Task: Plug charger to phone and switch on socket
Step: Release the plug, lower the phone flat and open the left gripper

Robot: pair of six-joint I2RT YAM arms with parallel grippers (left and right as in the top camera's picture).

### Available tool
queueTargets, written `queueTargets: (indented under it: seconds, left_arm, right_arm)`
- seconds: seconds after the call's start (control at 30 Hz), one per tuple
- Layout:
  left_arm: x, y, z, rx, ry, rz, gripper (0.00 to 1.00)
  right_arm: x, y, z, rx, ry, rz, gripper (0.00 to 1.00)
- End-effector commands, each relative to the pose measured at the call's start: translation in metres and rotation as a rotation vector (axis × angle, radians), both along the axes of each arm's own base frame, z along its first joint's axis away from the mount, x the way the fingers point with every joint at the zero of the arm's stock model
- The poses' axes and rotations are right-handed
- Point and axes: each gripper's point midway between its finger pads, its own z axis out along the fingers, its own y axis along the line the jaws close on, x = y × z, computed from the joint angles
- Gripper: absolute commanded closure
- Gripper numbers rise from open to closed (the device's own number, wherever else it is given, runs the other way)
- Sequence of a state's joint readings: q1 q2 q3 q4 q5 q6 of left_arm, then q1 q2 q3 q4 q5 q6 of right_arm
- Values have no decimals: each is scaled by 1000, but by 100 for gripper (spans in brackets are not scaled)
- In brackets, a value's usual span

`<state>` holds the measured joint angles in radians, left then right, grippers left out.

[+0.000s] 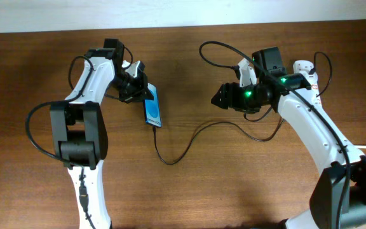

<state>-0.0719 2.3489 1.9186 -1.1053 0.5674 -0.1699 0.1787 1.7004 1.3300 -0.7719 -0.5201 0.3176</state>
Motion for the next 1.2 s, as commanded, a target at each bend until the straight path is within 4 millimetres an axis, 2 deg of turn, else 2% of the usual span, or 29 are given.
queueTargets:
  seconds: [0.0, 0.1, 0.2, 0.43, 0.63, 0.77, 1.03, 1.1, 1.17]
  left_arm:
    - [-2, 0, -6, -10, 21, 9, 99]
    - [-4, -1, -15, -8, 42, 9, 98]
    - [-4, 2, -16, 12, 41, 9, 87]
    - [-4, 8, -19, 48, 40, 10, 80]
    - [-8, 17, -24, 110, 57, 10, 52]
    - [-10, 27, -29, 175, 64, 14, 50]
    - [-10, 71, -40, 442, 64, 43, 47]
    - [-4, 73, -28, 451, 49, 47, 47]
    - [21, 76, 31, 458, -63, 68, 49]
  right_arm:
    - [4, -1, 9, -5, -32, 0, 31]
    - [4, -1, 9, -5, -31, 0, 31]
    - [4, -1, 9, -6, -30, 0, 31]
    - [3, -1, 9, -6, -29, 0, 31]
    - [3, -1, 8, -6, -28, 0, 31]
    - [3, -1, 8, -6, -27, 0, 31]
    - [2, -2, 8, -7, -22, 1, 30]
    - [0, 0, 11, -7, -43, 44, 31]
    - [1, -4, 33, -39, -102, 72, 32]
